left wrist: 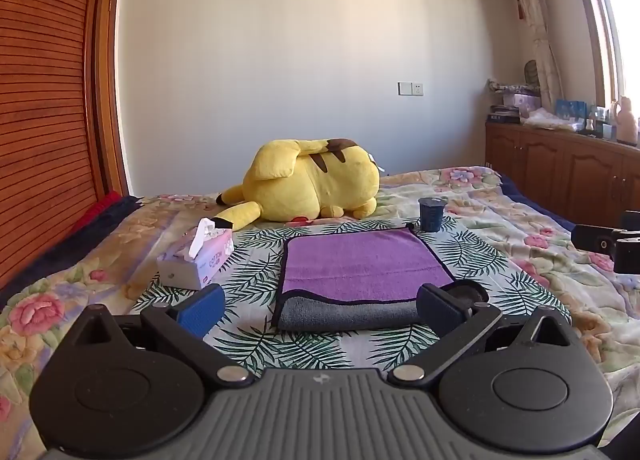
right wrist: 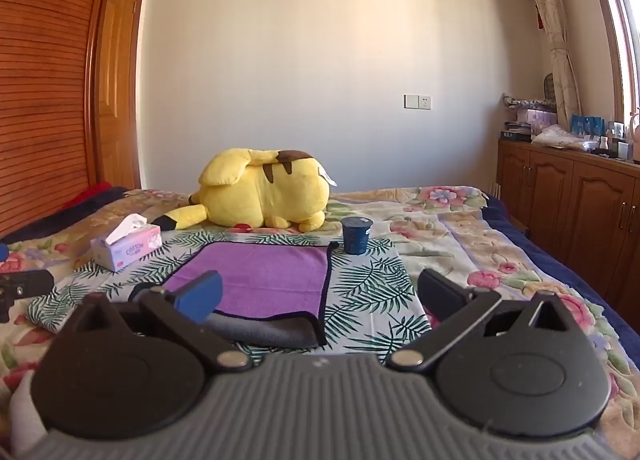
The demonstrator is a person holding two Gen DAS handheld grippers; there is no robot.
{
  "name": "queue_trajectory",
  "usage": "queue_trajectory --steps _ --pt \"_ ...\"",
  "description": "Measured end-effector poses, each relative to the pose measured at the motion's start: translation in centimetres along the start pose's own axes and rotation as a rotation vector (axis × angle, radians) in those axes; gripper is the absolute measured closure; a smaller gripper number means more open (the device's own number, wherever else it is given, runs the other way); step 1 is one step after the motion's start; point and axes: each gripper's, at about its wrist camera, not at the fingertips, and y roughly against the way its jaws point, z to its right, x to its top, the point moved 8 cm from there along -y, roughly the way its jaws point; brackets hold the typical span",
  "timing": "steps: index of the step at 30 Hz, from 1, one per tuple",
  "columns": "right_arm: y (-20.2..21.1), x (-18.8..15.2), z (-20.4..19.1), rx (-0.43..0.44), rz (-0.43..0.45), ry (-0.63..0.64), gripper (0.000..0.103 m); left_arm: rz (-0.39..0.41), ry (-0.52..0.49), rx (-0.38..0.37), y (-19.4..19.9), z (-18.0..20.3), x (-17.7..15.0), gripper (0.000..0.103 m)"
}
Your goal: Fold towel
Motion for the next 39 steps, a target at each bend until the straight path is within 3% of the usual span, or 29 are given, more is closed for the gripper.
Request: queue_trajectory --steps 39 --pt "0.03 0.13 -0.18 -0.001 0.0 0.003 0.0 0.01 0.0 0.002 0.03 0.0 0.06 0.016"
